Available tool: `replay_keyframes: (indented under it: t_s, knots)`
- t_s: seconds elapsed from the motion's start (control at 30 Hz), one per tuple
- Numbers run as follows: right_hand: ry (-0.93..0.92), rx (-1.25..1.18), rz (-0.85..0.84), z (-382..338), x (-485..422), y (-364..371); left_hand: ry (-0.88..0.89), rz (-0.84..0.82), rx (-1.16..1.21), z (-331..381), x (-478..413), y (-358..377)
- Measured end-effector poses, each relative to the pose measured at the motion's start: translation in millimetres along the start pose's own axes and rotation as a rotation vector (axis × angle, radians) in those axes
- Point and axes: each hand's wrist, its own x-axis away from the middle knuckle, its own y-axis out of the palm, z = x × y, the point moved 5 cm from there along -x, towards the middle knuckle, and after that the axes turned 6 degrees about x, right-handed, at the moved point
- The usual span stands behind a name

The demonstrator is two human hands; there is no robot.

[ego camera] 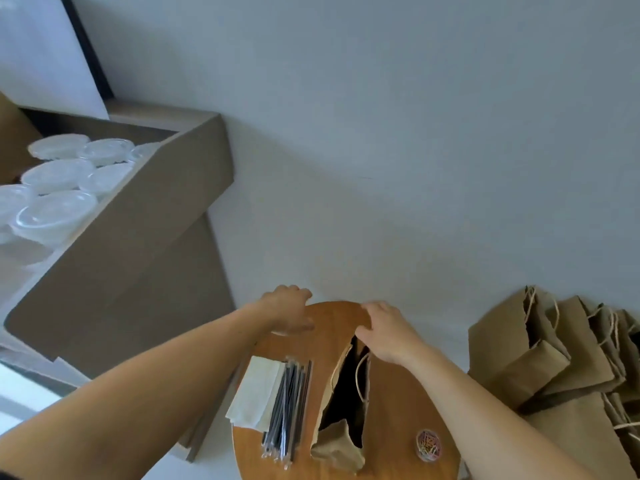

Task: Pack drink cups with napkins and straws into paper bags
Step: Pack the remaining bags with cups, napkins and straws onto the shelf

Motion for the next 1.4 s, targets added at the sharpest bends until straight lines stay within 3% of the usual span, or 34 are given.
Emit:
replay_keyframes:
  t_s: [0.27, 0.47, 0.7, 0.9, 1.13, 1.3, 1.4]
  knots:
    - [-0.302, 0.058, 0.180, -141.0, -46.7, -98.7, -0.102, 0.403, -0.028, -66.4, 66.1, -175.7]
    - [-0.527, 0.083, 0.330, -287.7, -55.8, -152.2, -0.208, 0.628, -0.037, -167.0, 141.1, -269.3]
    - [-0.729, 0.121, 0.253, -453.9, -71.1, -135.1, -0.430, 0.635, 0.024, -317.2, 205.7, -286.2]
    - [-0.802, 0.252, 0.072, -556.8, -89.6, -82.9, -0.541, 0.597, 0.108, -412.6, 241.1, -271.3]
    - [-0.770, 0.516, -0.106, -604.2, -106.8, -41.1, -0.578, 0.550, 0.149, -463.7, 250.1, -253.2]
    - [-0.740, 0.552, -0.138, -612.3, -114.8, -38.8, -0.536, 0.559, 0.141, -473.5, 242.6, -257.3]
    - [-0.757, 0.438, -0.121, -611.5, -114.0, -44.2, -0.500, 0.573, 0.136, -472.0, 235.4, -263.9]
